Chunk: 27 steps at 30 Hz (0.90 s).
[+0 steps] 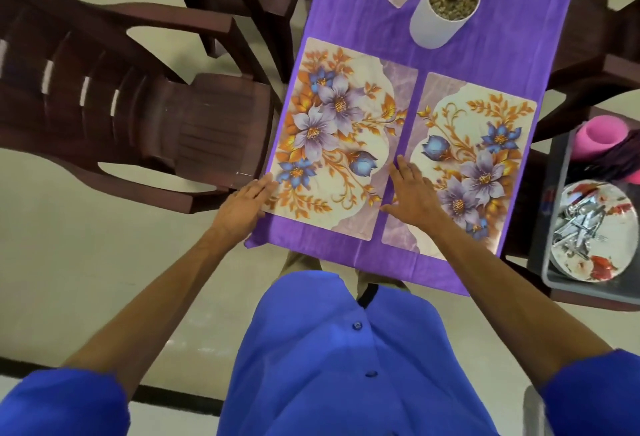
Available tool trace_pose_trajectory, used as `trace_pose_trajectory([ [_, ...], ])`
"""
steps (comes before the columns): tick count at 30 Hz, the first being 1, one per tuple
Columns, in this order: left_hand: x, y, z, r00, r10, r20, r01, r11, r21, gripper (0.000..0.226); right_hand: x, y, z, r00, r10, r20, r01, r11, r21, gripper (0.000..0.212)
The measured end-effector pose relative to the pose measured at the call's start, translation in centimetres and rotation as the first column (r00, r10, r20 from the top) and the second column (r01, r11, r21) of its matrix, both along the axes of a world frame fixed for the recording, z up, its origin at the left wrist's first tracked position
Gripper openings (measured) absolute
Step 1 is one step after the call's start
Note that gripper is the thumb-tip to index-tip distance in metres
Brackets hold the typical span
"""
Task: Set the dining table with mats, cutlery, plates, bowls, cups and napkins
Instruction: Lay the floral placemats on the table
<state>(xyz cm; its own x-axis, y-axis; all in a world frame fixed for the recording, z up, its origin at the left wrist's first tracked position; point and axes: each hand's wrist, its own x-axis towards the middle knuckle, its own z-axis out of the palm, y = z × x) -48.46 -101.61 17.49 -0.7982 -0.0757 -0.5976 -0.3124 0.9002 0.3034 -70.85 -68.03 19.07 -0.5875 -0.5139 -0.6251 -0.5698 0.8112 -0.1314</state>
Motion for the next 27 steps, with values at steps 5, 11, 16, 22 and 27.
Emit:
trace_pose_trajectory([
  [5,-2.1,-2.7,0.4,0.984,-0.176,0.023,0.175,0.984,0.032,0.082,0.2,-0.6,-0.2,1.000,-0.005,-0.012,0.005,0.999,0.032,0.118],
  [11,-3.7,-4.2,0.7,0.972,-0.233,-0.021,0.234,0.969,0.085,0.062,0.2,-0.7,-0.2,0.999,-0.033,-0.015,0.034,0.999,0.027,0.122],
  [16,-3.5,-3.8,0.8,0.997,-0.052,0.056,0.038,0.974,0.222,0.066,0.5,-1.3,0.6,0.999,-0.040,-0.030,0.042,0.998,0.037,0.119],
  [22,-3.5,-4.1,0.9,0.997,-0.039,0.068,0.023,0.974,0.226,0.071,0.7,-1.8,1.4,0.998,-0.063,-0.023,0.064,0.997,0.036,0.118],
  [27,-3.6,-4.2,1.6,0.997,-0.057,0.060,0.043,0.975,0.219,0.073,0.9,-2.2,1.8,0.997,-0.071,-0.013,0.072,0.996,0.045,0.118],
])
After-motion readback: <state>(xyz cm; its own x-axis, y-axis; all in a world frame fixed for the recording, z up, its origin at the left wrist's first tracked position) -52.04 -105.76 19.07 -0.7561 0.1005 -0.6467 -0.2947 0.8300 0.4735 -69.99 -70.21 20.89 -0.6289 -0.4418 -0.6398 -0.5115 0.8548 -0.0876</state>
